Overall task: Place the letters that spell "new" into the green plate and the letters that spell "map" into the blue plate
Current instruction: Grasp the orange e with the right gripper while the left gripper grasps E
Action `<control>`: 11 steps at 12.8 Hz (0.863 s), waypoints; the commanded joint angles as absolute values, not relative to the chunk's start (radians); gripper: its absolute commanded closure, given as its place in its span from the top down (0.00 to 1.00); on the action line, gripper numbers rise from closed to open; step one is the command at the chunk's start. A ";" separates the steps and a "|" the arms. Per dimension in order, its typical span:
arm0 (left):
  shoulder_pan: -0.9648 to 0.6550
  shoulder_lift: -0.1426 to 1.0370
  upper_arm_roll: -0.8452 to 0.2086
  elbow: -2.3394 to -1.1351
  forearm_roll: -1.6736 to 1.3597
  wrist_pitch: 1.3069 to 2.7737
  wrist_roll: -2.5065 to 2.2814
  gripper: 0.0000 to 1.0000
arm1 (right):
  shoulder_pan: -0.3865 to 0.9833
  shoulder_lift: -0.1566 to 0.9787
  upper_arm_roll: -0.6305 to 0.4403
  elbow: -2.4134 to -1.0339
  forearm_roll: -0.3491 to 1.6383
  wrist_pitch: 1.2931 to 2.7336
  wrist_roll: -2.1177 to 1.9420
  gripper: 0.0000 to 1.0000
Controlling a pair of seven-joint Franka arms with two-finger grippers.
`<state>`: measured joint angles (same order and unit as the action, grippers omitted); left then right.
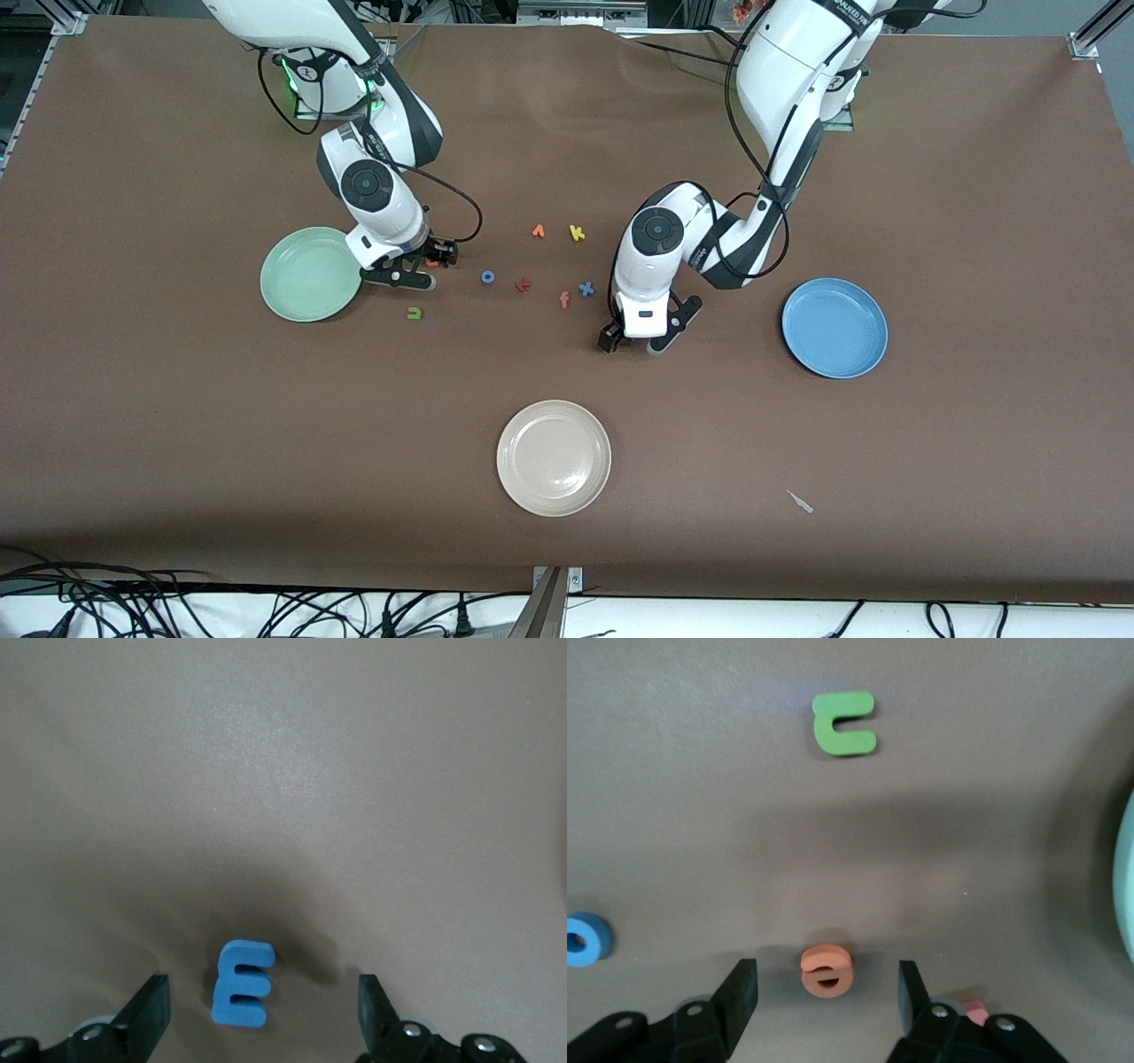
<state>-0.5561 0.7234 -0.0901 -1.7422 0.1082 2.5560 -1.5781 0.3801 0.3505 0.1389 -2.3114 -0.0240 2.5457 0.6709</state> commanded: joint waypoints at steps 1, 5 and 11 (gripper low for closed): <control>-0.566 0.735 -0.078 -1.729 0.143 2.565 -1.603 0.70 | 0.383 0.356 0.138 -2.350 -0.041 2.623 0.693 0.66; -0.565 0.735 -0.078 -1.730 0.143 2.565 -1.594 0.28 | 0.383 0.364 0.138 -2.352 -0.040 2.631 0.695 0.58; -0.548 0.727 -0.078 -1.712 0.141 2.479 -1.453 0.01 | 0.390 0.367 0.138 -2.364 -0.041 2.660 0.692 0.12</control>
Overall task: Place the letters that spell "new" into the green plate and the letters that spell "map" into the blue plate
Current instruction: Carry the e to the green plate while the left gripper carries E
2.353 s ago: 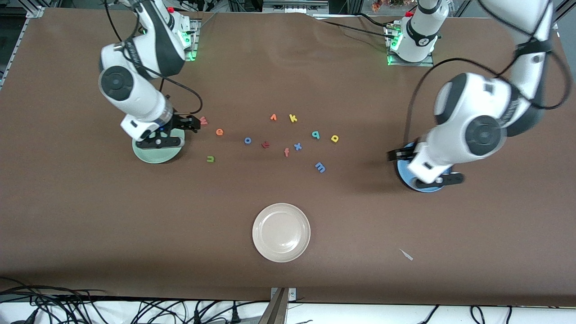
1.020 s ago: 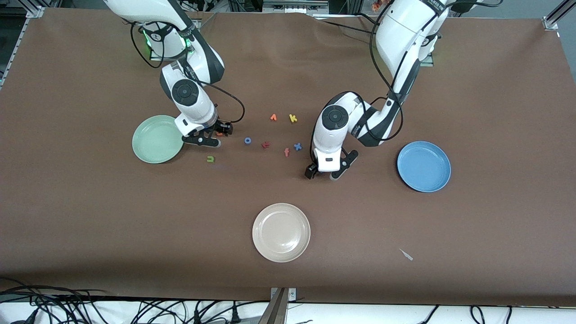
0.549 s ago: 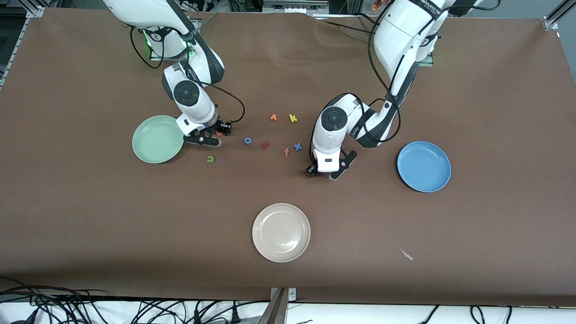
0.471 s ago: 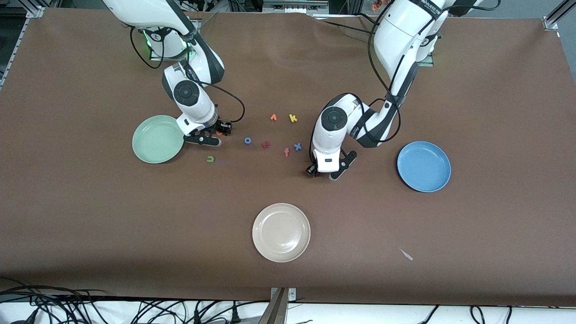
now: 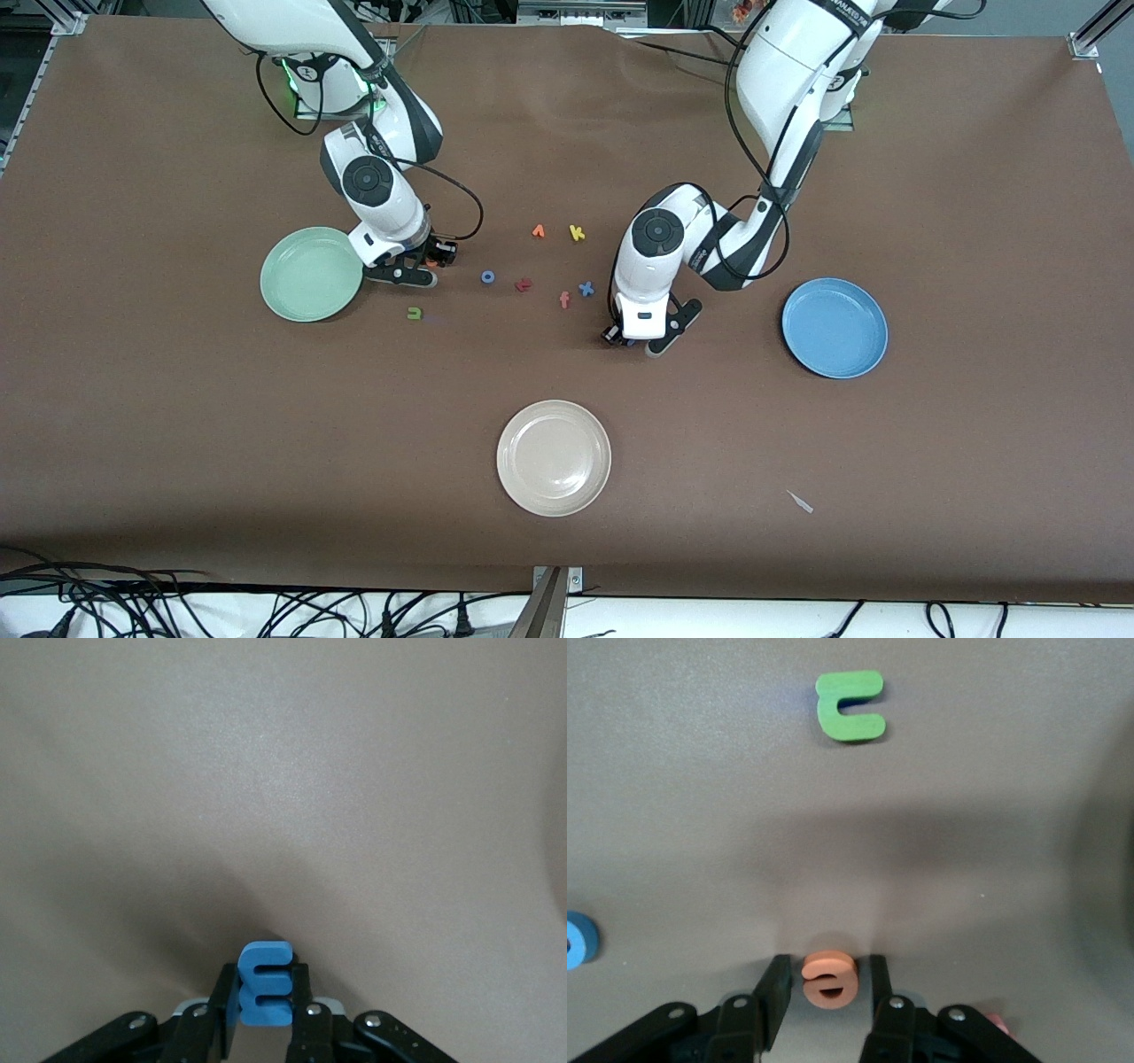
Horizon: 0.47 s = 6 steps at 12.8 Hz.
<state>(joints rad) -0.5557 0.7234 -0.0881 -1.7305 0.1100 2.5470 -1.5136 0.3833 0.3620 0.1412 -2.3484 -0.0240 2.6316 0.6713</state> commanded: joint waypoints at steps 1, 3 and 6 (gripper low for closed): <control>-0.534 0.723 -0.080 -1.689 0.130 2.408 -1.396 0.00 | 0.388 0.358 0.138 -2.362 -0.041 2.655 0.690 0.04; -0.496 0.709 -0.083 -1.625 0.091 2.227 -1.213 0.00 | 0.388 0.322 0.135 -2.355 -0.041 2.623 0.681 0.02; -0.402 0.651 -0.081 -1.589 0.031 1.990 -0.811 0.00 | 0.387 0.238 0.094 -2.330 -0.040 2.479 0.608 0.03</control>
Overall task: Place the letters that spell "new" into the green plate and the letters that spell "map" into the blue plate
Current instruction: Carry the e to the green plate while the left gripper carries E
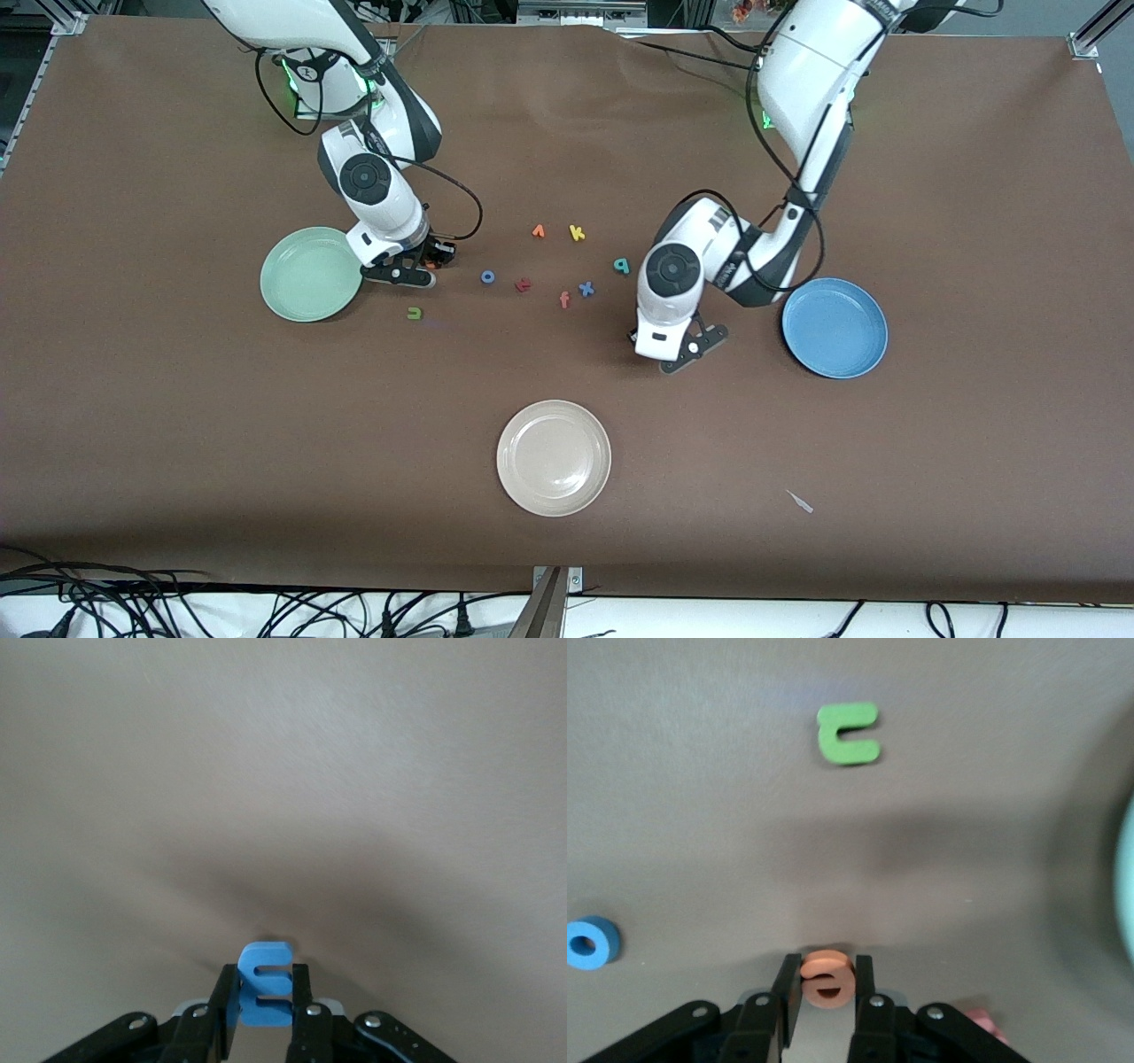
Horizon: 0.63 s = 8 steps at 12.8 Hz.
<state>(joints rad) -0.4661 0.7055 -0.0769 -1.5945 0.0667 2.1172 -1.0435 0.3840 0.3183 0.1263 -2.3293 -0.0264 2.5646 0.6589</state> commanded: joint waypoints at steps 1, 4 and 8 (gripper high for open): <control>-0.368 0.634 -0.080 -1.591 0.031 1.917 -0.649 0.00 | 0.387 0.206 0.048 -2.332 -0.041 2.432 0.507 0.03; -0.289 0.597 -0.072 -1.609 0.081 1.780 -0.210 0.00 | 0.385 0.163 -0.078 -2.341 -0.041 2.355 0.258 0.03; -0.145 0.568 -0.074 -1.656 0.109 1.761 0.127 0.00 | 0.382 0.211 -0.205 -2.350 -0.040 2.373 0.102 0.06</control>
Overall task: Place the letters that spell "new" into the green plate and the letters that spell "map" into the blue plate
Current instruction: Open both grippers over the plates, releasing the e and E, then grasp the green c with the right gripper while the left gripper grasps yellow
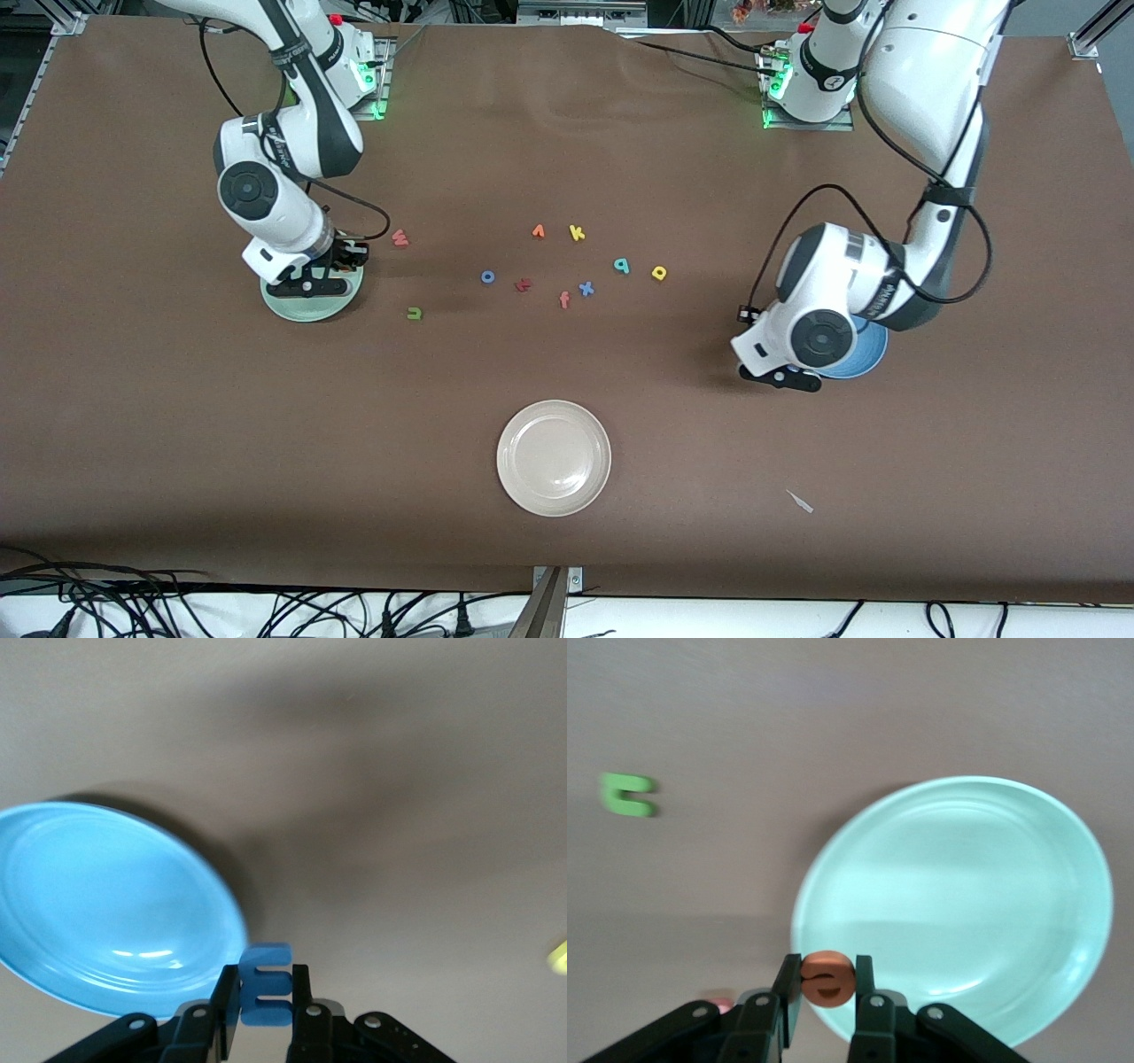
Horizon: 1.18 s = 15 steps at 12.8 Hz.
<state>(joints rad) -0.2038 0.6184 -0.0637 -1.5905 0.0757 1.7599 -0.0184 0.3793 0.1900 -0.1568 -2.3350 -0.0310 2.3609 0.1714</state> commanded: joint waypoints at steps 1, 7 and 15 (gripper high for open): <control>-0.108 0.549 -0.075 -1.693 0.121 1.782 0.182 0.00 | 0.380 0.227 -0.231 -2.358 -0.034 2.390 0.063 0.06; -0.031 0.365 -0.077 -2.138 0.120 2.280 0.200 0.00 | 0.377 0.249 -0.235 -2.372 -0.025 2.422 0.072 1.00; -0.110 0.377 -0.145 -2.045 -0.022 2.231 -0.228 1.00 | 0.409 0.297 -0.106 -2.157 -0.020 2.416 0.346 0.99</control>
